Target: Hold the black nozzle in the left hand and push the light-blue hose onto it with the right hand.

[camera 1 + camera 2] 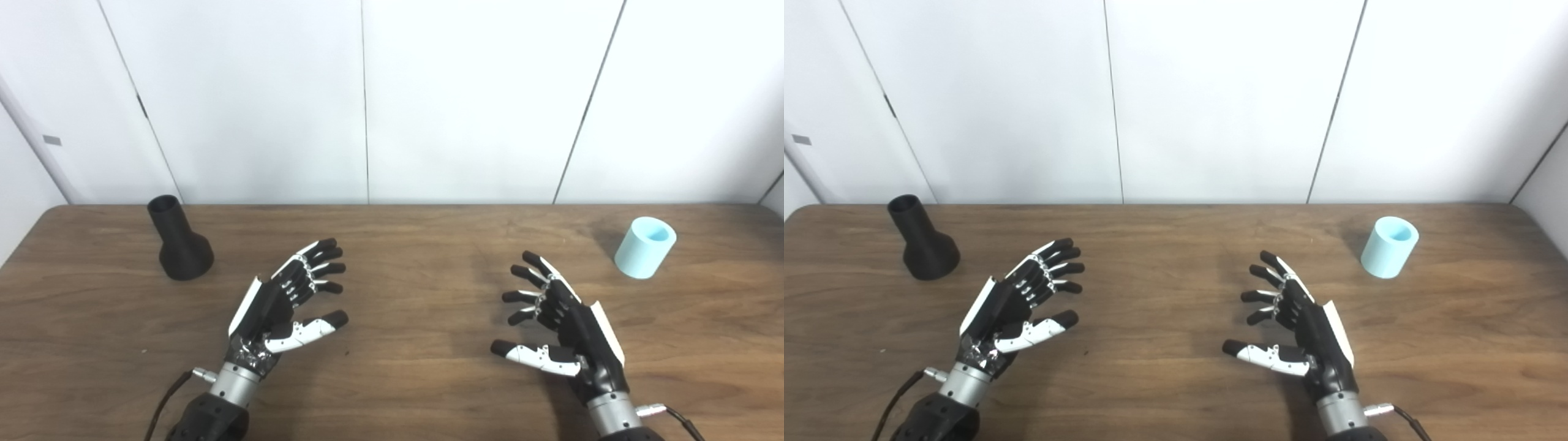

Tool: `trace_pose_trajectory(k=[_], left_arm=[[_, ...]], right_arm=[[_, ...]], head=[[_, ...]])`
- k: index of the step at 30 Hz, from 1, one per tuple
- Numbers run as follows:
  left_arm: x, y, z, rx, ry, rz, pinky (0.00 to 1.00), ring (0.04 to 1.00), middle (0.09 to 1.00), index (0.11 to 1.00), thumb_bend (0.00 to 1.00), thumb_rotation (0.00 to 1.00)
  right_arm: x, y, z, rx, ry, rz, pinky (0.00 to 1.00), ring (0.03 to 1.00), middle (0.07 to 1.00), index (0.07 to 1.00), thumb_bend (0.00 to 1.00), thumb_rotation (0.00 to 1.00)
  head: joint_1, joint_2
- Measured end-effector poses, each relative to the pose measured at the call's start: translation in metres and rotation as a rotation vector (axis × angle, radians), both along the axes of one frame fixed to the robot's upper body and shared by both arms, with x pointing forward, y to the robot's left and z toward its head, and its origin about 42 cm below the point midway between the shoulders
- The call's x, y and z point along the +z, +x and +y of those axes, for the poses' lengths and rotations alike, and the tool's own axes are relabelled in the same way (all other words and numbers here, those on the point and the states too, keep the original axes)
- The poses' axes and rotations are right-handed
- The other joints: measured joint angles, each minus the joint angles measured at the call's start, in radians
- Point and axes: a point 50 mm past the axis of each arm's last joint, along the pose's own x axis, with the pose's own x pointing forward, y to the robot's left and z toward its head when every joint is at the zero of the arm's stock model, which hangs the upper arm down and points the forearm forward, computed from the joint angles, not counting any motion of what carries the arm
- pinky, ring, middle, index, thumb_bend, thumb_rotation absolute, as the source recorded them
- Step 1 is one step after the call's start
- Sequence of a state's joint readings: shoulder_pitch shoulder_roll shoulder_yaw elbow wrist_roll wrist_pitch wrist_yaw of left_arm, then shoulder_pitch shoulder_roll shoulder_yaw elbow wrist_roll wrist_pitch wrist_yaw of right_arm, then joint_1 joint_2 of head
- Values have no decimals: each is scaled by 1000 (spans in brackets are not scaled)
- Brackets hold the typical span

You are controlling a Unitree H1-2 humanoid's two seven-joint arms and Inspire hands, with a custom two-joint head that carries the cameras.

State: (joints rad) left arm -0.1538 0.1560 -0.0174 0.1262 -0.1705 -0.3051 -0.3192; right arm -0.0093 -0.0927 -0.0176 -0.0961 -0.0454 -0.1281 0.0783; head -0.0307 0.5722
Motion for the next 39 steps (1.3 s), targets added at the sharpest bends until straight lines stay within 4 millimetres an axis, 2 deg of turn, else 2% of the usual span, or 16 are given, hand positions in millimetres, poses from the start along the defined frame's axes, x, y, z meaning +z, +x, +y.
trace_pose_trajectory(k=[39], left_arm=[[0,0,0,3,-1,-1,668,791,848,858,771,186]], right_arm=[[0,0,-1,-1,21,0,478,693,842,887,805,50]], head=[[9,-2]])
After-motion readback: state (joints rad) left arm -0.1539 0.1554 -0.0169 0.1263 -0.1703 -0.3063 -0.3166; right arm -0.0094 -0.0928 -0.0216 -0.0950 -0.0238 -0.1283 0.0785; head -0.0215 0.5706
